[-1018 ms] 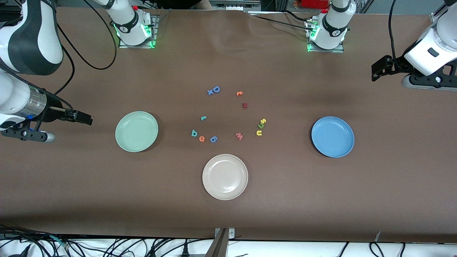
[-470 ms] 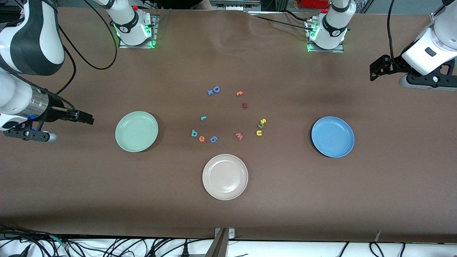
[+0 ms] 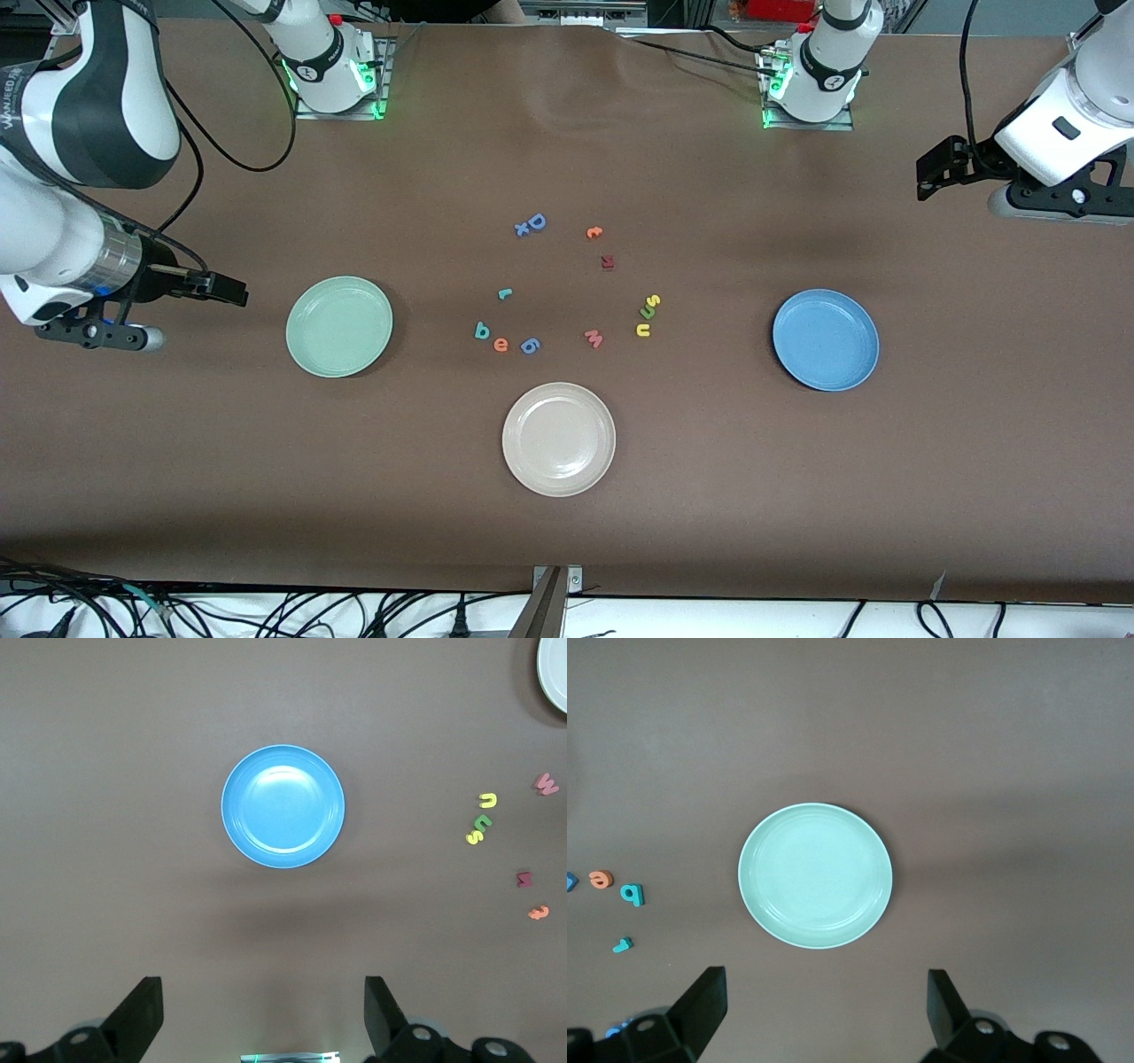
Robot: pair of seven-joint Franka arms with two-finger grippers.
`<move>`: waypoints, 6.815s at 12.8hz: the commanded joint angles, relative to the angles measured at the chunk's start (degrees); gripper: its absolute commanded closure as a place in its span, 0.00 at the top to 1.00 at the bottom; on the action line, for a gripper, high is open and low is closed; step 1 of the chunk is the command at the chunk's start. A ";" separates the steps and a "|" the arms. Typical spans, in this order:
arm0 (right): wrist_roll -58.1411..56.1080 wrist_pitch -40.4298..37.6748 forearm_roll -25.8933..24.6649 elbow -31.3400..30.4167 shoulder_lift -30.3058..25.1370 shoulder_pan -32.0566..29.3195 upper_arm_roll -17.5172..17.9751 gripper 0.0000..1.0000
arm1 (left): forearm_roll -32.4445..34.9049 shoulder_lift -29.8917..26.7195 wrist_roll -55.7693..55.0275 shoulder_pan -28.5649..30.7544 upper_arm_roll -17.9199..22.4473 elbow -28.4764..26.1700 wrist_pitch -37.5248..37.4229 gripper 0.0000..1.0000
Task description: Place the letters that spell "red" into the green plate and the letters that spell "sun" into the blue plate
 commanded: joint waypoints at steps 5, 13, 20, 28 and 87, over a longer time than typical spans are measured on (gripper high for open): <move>0.64 0.02 -0.54 -1.01 -0.78 0.12 0.07 1.00 | -1.26 -0.63 0.97 0.36 -0.25 0.60 -1.24 1.00; 0.64 -0.07 -0.63 -1.01 -0.78 0.12 0.07 1.00 | -1.18 -0.54 0.97 0.27 -0.34 0.60 -1.16 1.00; 0.73 -0.15 -0.72 -1.10 -0.78 0.21 0.07 1.00 | -1.26 -0.54 0.97 0.27 -0.34 0.69 -1.16 1.00; 14.24 1.43 -0.54 -1.01 0.18 9.60 0.42 1.00 | -1.26 1.20 0.71 -0.08 -0.25 2.26 -0.98 1.00; 34.94 34.06 6.48 -7.61 22.17 23.24 4.20 0.24 | 4.01 34.18 -10.90 -25.13 -2.54 -11.70 51.06 0.13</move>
